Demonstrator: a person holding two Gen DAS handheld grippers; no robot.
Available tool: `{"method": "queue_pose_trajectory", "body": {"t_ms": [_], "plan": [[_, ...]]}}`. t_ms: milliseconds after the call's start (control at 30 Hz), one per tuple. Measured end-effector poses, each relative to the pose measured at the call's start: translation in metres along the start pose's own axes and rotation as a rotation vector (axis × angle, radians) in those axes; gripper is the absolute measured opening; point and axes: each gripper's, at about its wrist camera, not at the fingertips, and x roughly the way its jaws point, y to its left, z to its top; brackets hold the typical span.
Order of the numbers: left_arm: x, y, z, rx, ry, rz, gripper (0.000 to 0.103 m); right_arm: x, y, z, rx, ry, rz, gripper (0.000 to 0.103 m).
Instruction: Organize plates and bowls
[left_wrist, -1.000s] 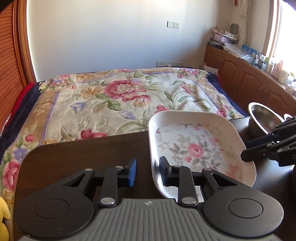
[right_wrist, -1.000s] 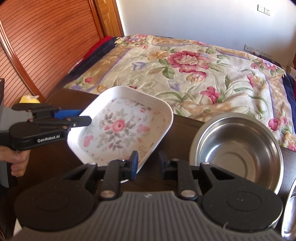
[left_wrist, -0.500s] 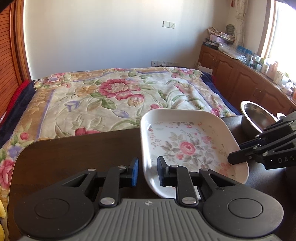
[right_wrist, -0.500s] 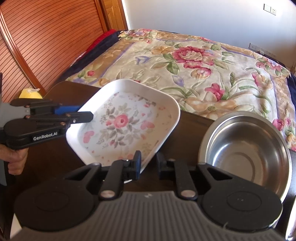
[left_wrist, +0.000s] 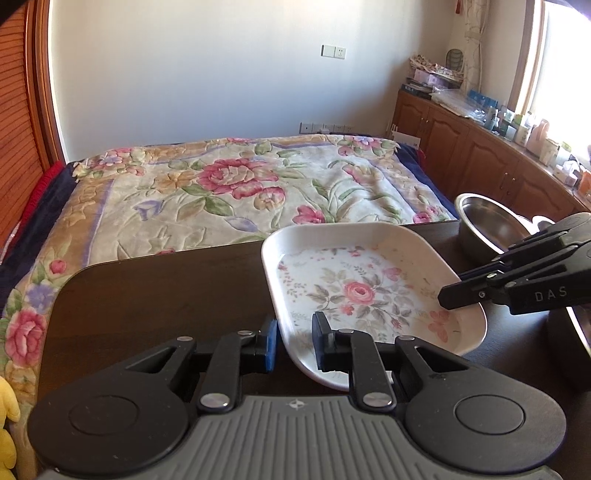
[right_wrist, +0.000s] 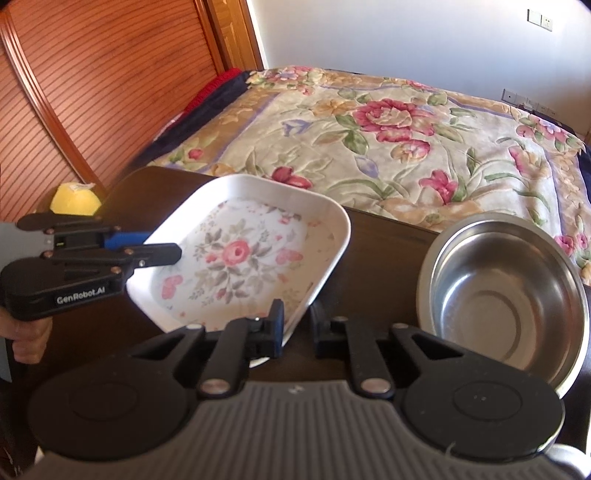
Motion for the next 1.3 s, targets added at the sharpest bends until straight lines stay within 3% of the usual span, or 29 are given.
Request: {"method": "queue_pose_trajectory", "body": {"t_ms": [567,1300], "plan": [[-0.071,-0.032,-0.008,0.044,-0.064,0.008,0.021,-0.055,0.009,-0.020,-0.006,-0.092,0.031,0.016],[-0.136,-0.074,-0.051,0.072,-0.102,0.014,0.022,-0.111,0.023,-0.069,-0.009,-0.161,0.053,0.016]]}}
